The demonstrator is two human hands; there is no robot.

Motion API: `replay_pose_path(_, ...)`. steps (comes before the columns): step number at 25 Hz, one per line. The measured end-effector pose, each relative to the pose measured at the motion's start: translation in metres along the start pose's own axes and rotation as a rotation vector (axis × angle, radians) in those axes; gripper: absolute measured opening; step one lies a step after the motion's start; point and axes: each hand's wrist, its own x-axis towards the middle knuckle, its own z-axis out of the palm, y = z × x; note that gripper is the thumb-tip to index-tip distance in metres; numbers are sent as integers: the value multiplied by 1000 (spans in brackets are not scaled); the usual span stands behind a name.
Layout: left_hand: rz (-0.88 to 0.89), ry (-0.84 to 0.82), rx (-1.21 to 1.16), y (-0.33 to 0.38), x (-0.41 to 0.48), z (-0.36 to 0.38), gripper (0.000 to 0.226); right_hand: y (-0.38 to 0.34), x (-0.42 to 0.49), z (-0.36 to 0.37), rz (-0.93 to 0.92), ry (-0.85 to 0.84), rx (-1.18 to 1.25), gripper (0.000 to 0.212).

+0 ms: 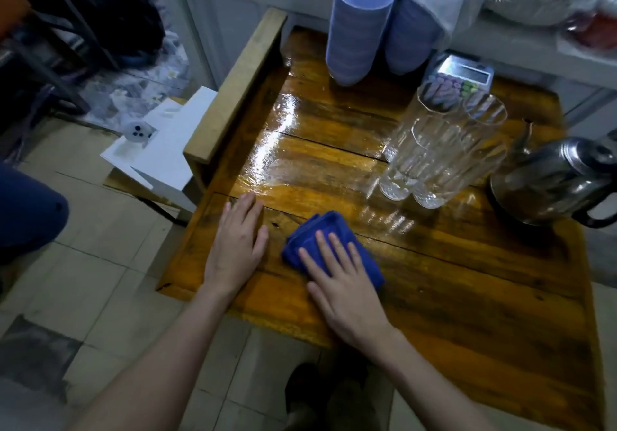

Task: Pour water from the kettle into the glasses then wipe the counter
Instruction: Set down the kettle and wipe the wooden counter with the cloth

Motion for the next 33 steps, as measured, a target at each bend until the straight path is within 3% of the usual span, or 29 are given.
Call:
replay_pose_path(4, 80, -43, 169, -25, -1, -15, 50, 32, -23, -2, -131, -47, -77, 54)
replay_pose_path(8, -3, -46, 160, -41, -4, -19, 56, 56, -14, -14, 16, -56, -34, 55)
replay_pose_path(15, -14, -24, 118, -41, -4, -17, 55, 31, 152, -25, 269, 6, 100, 58)
replay_pose_path(19, -18, -34, 109, -43, -4, -15, 56, -7, 203, -18, 181, -13, 87, 55)
replay_pose_path(25, -8, -28, 107, -43, -4, -16, 54, -28, 115, -8, -86, -11, 39, 54)
replay_pose_path(29, -8, -29, 105, -45, -4, -14, 54, 29, 42, -17, 86, 45, -117, 57)
replay_pose_path(31, -5, -27, 118, -46, -4, -14, 53, 61, 26, -21, 268, 72, -110, 61)
replay_pose_path(33, -2, -26, 126, -45, -5, -13, 53, 77, 30, -22, 307, 85, -83, 65)
